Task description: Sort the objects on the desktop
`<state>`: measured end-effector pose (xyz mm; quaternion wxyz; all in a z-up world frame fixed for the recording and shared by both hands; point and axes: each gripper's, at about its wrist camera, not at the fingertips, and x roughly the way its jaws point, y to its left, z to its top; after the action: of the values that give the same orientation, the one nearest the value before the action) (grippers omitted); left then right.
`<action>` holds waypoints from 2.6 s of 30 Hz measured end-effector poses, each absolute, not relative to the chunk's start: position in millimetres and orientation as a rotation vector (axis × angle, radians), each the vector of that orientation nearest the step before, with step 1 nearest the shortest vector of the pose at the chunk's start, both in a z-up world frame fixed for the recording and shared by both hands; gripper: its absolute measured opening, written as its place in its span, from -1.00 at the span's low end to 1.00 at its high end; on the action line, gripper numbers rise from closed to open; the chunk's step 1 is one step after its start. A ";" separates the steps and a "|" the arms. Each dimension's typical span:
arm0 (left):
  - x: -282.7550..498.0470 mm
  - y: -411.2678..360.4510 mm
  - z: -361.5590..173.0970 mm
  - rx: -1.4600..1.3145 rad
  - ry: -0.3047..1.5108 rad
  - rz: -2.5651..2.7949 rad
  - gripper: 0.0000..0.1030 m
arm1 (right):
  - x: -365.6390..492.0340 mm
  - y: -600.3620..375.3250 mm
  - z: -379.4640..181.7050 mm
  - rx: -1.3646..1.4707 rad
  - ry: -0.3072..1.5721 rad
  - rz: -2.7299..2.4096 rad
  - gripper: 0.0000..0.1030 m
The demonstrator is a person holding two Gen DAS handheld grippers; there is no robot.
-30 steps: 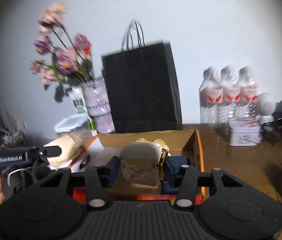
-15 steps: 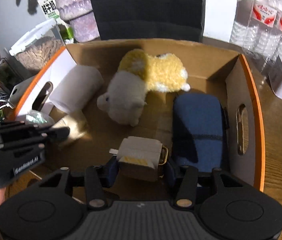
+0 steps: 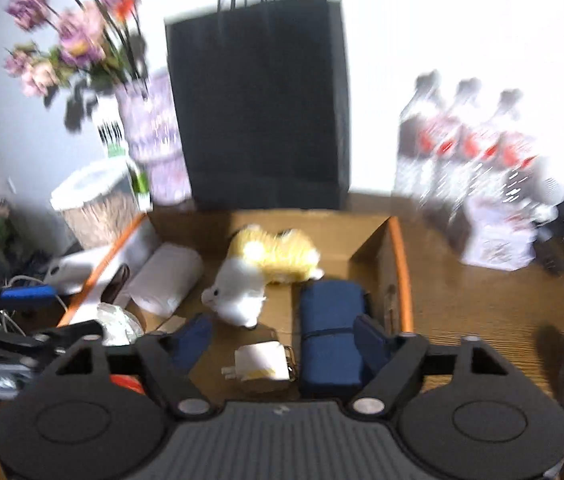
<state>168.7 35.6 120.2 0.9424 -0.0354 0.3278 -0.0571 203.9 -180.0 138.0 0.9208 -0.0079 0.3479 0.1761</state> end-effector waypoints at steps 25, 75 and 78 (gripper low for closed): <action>-66.8 7.0 25.7 -0.120 0.531 -0.093 1.00 | -45.6 -215.5 22.2 0.085 0.603 0.360 0.71; -61.2 18.3 73.2 -0.197 0.564 -0.384 -0.59 | -55.3 -230.0 59.9 0.020 0.606 0.385 -0.47; -61.1 17.6 75.3 -0.203 0.555 -0.391 -0.59 | -53.2 -232.9 64.0 0.038 0.597 0.370 -0.47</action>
<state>-61.1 17.6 75.3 0.9378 -0.0996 0.2718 -0.1916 -53.2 -232.9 64.0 0.9388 0.0187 0.2922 0.1812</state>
